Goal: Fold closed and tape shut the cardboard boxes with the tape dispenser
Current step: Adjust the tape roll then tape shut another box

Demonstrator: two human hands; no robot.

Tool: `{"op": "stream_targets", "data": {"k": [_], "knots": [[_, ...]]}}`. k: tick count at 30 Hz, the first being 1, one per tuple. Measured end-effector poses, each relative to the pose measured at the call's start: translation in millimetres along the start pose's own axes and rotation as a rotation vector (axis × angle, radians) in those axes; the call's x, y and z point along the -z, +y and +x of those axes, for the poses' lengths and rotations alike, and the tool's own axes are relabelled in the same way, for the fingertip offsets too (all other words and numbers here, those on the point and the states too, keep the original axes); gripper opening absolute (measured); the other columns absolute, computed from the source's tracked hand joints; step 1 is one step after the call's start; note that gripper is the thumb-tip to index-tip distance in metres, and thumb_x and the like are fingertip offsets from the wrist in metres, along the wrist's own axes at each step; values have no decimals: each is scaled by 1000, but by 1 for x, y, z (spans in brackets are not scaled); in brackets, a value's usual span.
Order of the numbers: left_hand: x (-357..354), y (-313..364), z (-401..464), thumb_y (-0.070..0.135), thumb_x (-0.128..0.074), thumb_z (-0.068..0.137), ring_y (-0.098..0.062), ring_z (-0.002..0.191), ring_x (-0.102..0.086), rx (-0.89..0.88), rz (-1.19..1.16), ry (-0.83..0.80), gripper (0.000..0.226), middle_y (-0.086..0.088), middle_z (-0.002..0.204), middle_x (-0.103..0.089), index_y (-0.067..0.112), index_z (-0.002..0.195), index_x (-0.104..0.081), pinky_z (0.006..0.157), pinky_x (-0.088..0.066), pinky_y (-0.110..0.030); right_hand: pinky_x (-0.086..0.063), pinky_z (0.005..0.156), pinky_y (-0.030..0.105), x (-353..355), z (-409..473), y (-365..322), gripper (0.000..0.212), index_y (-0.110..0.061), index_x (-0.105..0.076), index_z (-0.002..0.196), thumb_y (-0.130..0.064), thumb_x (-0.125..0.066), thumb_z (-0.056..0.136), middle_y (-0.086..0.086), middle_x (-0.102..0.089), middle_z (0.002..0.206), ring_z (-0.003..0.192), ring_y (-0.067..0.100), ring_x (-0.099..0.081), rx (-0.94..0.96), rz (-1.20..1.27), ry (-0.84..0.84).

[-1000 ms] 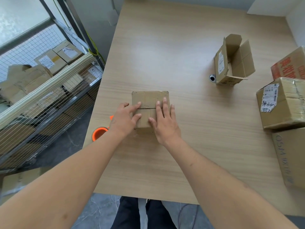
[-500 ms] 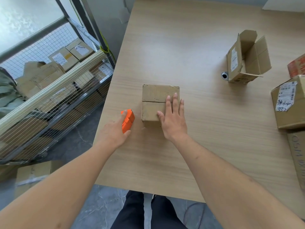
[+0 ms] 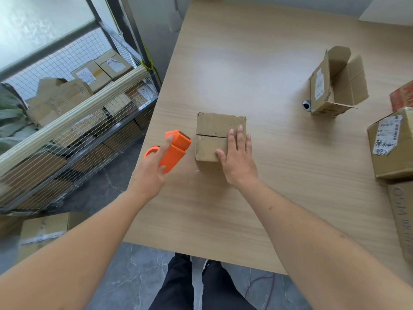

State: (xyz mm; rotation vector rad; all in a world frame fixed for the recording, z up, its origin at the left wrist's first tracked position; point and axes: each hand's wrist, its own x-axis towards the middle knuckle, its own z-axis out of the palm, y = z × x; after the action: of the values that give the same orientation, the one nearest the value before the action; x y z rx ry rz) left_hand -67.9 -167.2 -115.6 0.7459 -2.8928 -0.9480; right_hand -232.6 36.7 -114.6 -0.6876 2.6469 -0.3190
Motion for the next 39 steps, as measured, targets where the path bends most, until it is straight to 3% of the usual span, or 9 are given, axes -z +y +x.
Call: {"op": "stream_targets", "data": {"k": [3, 8, 14, 19, 24, 28, 32, 35, 39], "knots": [[20, 9, 6, -7, -56, 92, -18, 73, -47, -226, 28, 31, 95, 7, 100, -46, 49, 159, -19, 62, -37, -28, -9, 127, 44, -1, -3, -1, 75, -15, 5, 163, -54, -27, 107, 4, 18, 170, 156, 33, 16, 22, 11, 9], [38, 22, 19, -10, -54, 90, -24, 74, -44, -494, 239, 43, 86, -2, 98, -55, 35, 159, -30, 74, -46, -48, -33, 118, 39, -10, -21, -6, 78, -24, -2, 164, -59, -37, 103, -8, 11, 171, 157, 21, 9, 31, 92, 64], [29, 27, 25, -11, -53, 91, -26, 86, -52, -589, 330, 44, 83, -3, 100, -58, 43, 152, -41, 88, -48, -49, -41, 112, 37, -17, -33, -1, 84, -31, -12, 163, -68, -47, 96, -15, 1, 170, 157, 12, 0, 37, 171, 118], [27, 32, 29, -10, -53, 91, -31, 92, -58, -633, 385, 57, 80, -8, 104, -61, 44, 150, -45, 91, -49, -51, -44, 109, 39, -17, -28, 4, 88, -33, -20, 161, -70, -56, 90, -18, -5, 169, 156, 8, -5, 36, 221, 129], [25, 36, 27, -8, -58, 92, -36, 106, -61, -643, 463, 20, 79, -16, 125, -63, 46, 148, -46, 99, -46, -50, -40, 113, 37, -15, -27, 5, 89, -32, -23, 161, -69, -60, 89, -18, -7, 169, 156, 8, -8, 30, 250, 118], [26, 37, 28, -7, -63, 91, -36, 107, -63, -656, 437, 27, 75, -16, 123, -64, 43, 146, -50, 100, -47, -49, -37, 117, 37, -5, -28, 14, 74, -29, -30, 159, -44, -60, 93, -13, -16, 169, 154, 13, -22, 101, 240, 102], [27, 36, 31, -9, -64, 88, -35, 102, -63, -685, 428, 34, 78, -14, 121, -64, 45, 144, -53, 100, -47, -47, -41, 106, 37, 11, -20, 15, 52, -25, -51, 148, -12, -46, 97, -9, -41, 159, 128, 25, -50, 117, 169, 180], [28, 36, 32, -10, -66, 86, -33, 100, -63, -706, 429, 39, 81, -12, 119, -64, 45, 144, -53, 99, -47, -47, -43, 96, 39, 28, -6, 0, 41, -23, -60, 135, -11, -43, 99, -1, -63, 133, 115, 31, -53, 30, 158, 254], [30, 36, 33, -10, -67, 86, -32, 96, -63, -737, 433, 35, 81, -12, 118, -64, 45, 144, -53, 98, -48, -46, -49, 91, 40, 59, 26, -30, 42, -29, -60, 131, -9, -41, 100, 1, -68, 117, 112, 27, -60, -16, 317, 212]]}}
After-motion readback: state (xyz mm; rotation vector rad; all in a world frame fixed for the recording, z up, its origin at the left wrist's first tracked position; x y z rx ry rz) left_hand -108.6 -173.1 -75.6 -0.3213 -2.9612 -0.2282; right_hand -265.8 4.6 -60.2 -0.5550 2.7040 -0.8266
